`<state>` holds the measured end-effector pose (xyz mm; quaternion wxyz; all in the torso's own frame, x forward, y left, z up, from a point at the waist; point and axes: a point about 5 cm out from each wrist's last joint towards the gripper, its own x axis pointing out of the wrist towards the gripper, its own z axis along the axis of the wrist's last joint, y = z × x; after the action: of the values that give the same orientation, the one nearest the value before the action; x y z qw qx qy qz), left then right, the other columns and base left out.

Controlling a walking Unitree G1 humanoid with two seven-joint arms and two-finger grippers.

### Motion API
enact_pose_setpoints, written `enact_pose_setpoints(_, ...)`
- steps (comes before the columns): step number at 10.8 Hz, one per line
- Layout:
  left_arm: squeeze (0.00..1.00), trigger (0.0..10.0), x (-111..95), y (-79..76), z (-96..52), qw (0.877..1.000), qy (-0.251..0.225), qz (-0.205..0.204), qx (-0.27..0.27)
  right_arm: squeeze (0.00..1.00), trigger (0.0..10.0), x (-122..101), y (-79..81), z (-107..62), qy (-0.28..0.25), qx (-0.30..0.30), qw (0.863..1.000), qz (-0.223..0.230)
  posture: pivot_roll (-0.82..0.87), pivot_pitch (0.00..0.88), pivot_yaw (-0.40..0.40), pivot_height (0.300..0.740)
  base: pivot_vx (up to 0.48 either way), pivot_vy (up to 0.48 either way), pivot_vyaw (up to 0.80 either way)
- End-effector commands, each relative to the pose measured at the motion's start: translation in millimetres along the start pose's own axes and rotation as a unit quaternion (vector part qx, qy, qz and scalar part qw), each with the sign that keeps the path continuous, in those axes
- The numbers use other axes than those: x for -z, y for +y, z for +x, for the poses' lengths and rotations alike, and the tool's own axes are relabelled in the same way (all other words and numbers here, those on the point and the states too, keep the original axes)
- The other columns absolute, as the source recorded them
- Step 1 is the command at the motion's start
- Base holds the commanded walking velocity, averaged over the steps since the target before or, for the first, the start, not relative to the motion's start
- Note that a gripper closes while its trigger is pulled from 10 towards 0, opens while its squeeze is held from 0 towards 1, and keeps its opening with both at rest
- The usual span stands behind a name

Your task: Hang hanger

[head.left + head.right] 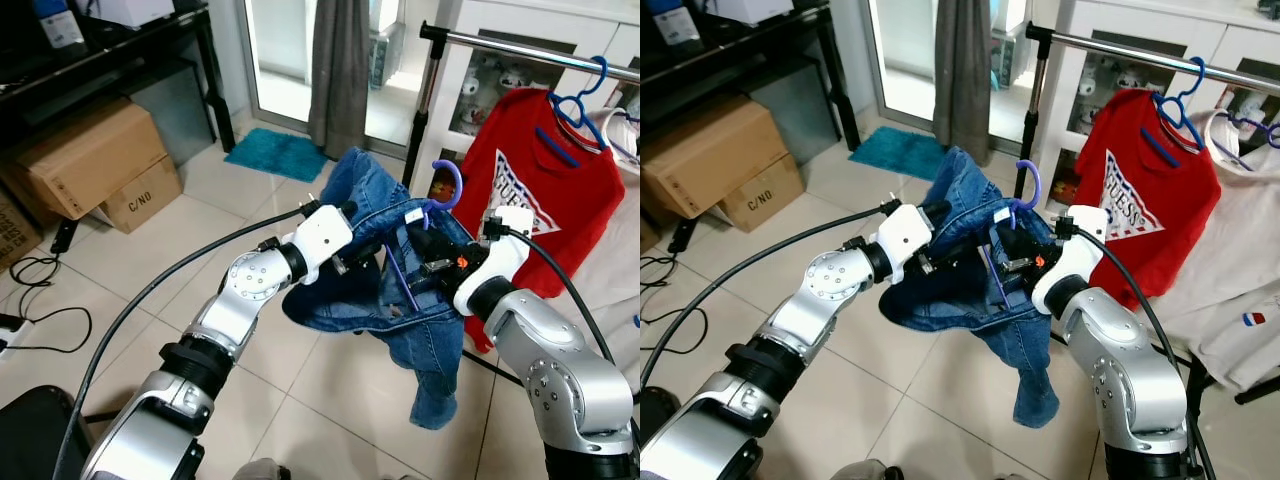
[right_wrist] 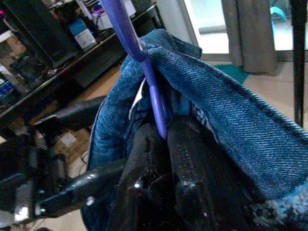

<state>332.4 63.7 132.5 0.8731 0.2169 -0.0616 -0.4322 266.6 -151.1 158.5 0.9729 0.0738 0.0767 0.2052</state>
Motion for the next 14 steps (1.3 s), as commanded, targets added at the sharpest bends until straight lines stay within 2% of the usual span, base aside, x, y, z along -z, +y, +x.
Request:
enact_pose_setpoints(1,0.00,0.0,-1.6,5.0,0.7,1.000,0.000,0.008,-0.002,0.00,0.0,-14.1,5.6,-2.3,-0.033,-0.016,0.999,-0.012,0.02,0.000,0.032,0.740,0.000,0.000,0.00)
enact_pose_setpoints(5,0.00,0.0,-1.4,7.2,3.4,1.000,-0.014,0.004,0.004,0.00,0.0,-16.9,5.9,-1.3,-0.039,-0.023,0.999,-0.014,0.02,0.000,0.036,0.740,0.000,0.000,0.00)
enact_pose_setpoints(11,0.00,0.0,1.2,17.7,2.4,1.000,-0.011,-0.004,-0.019,0.00,0.0,-15.0,4.0,-2.1,-0.035,-0.017,0.999,-0.015,0.02,0.000,0.033,0.740,0.000,0.000,0.00)
enact_pose_setpoints(13,0.00,0.0,-0.5,25.6,0.3,0.999,-0.016,-0.005,-0.033,0.00,0.0,-14.8,4.7,-0.2,-0.033,-0.020,0.999,-0.021,0.02,0.000,0.035,0.740,0.000,0.000,0.00)
enact_pose_setpoints(14,0.00,0.0,-6.5,36.2,-2.5,0.998,-0.027,-0.002,-0.049,0.00,0.0,-12.1,3.3,0.2,-0.020,-0.015,0.999,-0.036,0.02,0.000,0.040,0.740,0.000,0.000,0.00)
